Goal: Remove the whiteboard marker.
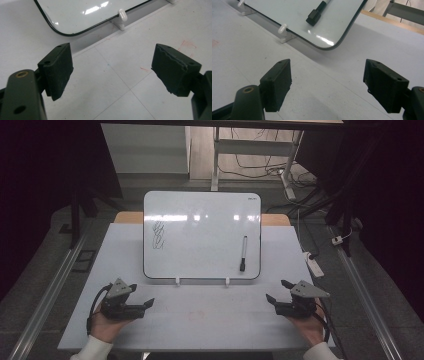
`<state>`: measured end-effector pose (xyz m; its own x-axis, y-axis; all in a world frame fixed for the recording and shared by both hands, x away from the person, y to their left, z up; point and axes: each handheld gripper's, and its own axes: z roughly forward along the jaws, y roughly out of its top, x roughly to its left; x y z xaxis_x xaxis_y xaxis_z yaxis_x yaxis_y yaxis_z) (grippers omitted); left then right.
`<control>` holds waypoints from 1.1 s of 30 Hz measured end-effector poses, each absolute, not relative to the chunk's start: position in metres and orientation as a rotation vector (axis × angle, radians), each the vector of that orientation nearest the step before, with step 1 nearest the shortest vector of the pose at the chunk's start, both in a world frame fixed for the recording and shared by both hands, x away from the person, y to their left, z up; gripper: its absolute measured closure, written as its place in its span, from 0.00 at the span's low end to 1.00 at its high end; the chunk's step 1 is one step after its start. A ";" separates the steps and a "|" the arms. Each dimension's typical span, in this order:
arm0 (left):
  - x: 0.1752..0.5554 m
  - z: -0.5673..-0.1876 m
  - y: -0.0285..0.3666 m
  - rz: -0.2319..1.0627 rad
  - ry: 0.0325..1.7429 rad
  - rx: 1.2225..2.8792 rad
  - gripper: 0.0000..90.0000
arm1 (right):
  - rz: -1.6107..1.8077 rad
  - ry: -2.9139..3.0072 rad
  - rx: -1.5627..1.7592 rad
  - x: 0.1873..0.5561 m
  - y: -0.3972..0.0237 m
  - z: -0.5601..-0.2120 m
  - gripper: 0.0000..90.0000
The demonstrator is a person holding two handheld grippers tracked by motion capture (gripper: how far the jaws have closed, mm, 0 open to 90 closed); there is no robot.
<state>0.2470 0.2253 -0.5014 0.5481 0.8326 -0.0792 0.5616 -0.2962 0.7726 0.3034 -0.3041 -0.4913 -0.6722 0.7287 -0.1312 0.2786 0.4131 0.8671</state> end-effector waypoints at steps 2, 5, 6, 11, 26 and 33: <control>0.247 -0.503 0.225 0.436 1.113 1.997 0.20 | 1.195 2.175 0.844 0.303 -0.304 -0.491 0.26; 0.247 -0.504 0.226 0.440 1.107 2.005 0.20 | 1.187 2.177 0.840 0.301 -0.303 -0.491 0.26; 0.247 -0.504 0.226 0.440 1.107 2.005 0.20 | 1.184 2.175 0.840 0.301 -0.303 -0.491 0.26; 0.245 -0.502 0.226 0.444 1.099 2.005 0.20 | 1.166 2.173 0.850 0.300 -0.300 -0.491 0.28; 0.247 -0.503 0.224 0.447 1.098 2.014 0.20 | 1.205 2.135 0.859 0.301 -0.287 -0.472 0.32; 0.249 -0.503 0.224 0.443 1.102 2.015 0.20 | 1.225 2.105 0.896 0.310 -0.272 -0.453 0.34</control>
<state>0.2494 0.2238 -0.5030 0.5630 0.8241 -0.0620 0.5516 -0.3188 0.7708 0.3096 -0.2725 -0.4535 -0.6329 0.7649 -0.1195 0.2740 0.3656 0.8895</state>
